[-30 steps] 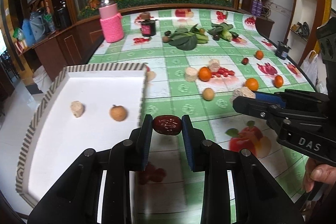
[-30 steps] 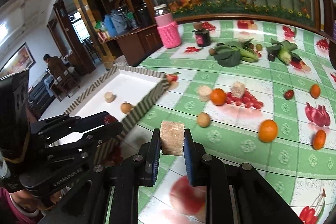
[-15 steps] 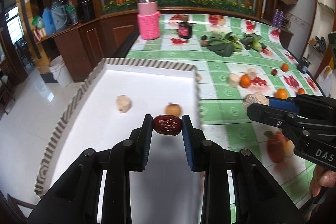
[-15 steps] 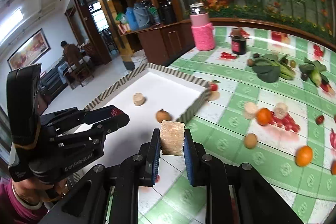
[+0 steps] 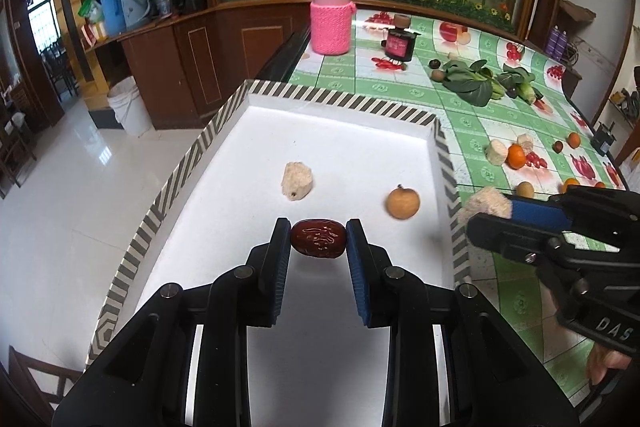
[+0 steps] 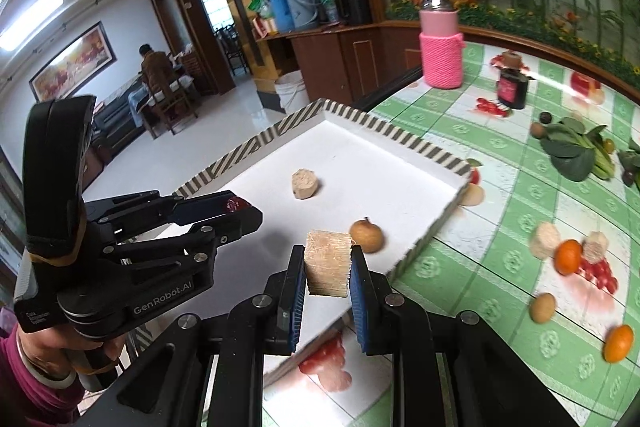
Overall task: Organize fruits
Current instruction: 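Carry the date and cube into the white tray and open both tools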
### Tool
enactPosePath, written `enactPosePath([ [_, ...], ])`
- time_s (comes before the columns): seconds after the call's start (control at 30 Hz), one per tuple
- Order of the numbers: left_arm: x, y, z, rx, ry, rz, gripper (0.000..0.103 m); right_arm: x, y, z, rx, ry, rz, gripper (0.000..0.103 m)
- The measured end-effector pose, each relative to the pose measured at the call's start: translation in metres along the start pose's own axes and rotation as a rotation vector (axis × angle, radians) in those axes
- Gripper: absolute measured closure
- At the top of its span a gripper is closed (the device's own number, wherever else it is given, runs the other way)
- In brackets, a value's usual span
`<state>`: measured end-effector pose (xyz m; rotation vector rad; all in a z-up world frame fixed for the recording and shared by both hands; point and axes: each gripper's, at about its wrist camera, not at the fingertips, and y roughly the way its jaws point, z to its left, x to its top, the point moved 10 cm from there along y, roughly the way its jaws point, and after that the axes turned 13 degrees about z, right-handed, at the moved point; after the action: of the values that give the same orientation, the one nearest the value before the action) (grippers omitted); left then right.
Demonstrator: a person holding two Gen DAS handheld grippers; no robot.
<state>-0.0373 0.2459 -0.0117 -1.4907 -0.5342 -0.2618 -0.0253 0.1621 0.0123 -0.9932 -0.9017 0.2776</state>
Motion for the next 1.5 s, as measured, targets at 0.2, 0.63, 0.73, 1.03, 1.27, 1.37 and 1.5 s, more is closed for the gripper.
enactPosePath([
  [0.2,0.001,0.011,0.011,-0.005,-0.018,0.039,0.076,0.009,0.029,0.001,0.008,-0.013,0.037,0.083],
  [0.63,0.002,0.038,0.031,0.031,-0.081,0.115,0.050,0.007,0.078,0.003,-0.059,-0.077,0.135,0.083],
  [0.73,0.003,0.037,0.034,0.030,-0.094,0.103,0.037,0.006,0.074,0.004,-0.079,-0.095,0.122,0.078],
  [1.03,0.009,0.003,0.037,-0.006,-0.145,0.015,0.037,-0.006,0.016,-0.010,-0.041,-0.012,0.010,0.078],
  [1.27,0.006,-0.029,-0.011,-0.116,-0.064,-0.064,0.037,-0.035,-0.037,-0.051,-0.067,0.098,-0.067,0.078],
  [1.37,0.001,-0.031,-0.035,-0.146,-0.032,-0.062,0.037,-0.051,-0.050,-0.070,-0.097,0.137,-0.068,0.078],
  [1.5,-0.005,-0.028,-0.072,-0.164,0.023,-0.042,0.037,-0.072,-0.067,-0.096,-0.125,0.196,-0.076,0.078],
])
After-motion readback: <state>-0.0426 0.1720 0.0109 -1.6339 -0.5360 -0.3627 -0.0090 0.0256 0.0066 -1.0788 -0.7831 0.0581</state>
